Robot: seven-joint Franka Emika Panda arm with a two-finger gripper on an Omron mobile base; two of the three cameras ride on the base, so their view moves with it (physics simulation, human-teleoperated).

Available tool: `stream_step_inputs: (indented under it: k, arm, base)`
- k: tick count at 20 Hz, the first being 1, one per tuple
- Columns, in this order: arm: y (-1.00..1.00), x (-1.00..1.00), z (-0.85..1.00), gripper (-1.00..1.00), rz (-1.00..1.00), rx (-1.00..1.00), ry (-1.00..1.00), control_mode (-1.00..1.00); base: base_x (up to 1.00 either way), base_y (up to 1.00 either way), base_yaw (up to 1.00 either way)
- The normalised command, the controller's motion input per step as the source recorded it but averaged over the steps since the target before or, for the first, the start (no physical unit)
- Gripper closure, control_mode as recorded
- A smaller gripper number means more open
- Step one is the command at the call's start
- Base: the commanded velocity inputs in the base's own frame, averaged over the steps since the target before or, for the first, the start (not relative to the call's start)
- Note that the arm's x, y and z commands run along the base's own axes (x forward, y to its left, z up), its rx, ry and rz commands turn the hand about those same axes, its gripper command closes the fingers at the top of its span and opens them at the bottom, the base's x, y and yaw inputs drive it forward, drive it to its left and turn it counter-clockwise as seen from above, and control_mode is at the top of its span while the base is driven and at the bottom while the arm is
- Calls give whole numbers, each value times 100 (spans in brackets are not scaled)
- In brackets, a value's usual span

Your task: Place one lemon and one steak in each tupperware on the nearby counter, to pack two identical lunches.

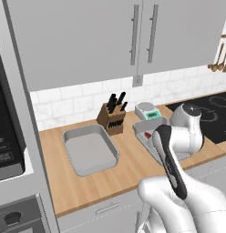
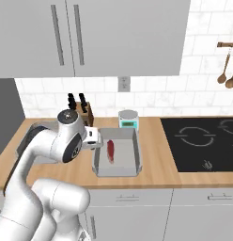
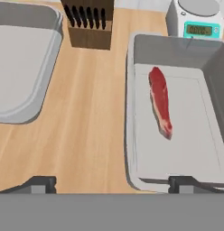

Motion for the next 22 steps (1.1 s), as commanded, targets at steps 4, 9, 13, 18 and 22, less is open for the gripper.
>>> stream_step_inputs:
  k: [4, 9, 13, 18, 22]
  arm:
    - [24, -95, 13, -100, 0, 0, -27, -100]
    - [26, -60, 4, -100, 0, -4, -18, 100]
    - [0, 0, 0, -100, 0, 0, 0, 100]
    - [0, 0, 0, -100, 0, 0, 0, 100]
    - [0, 0, 0, -100, 0, 0, 0, 100]
  base:
    - [0, 0, 0]
    - [-40, 18, 0]
    - [-100, 39, 3]
    - [-100, 27, 6]
    - [-98, 90, 20]
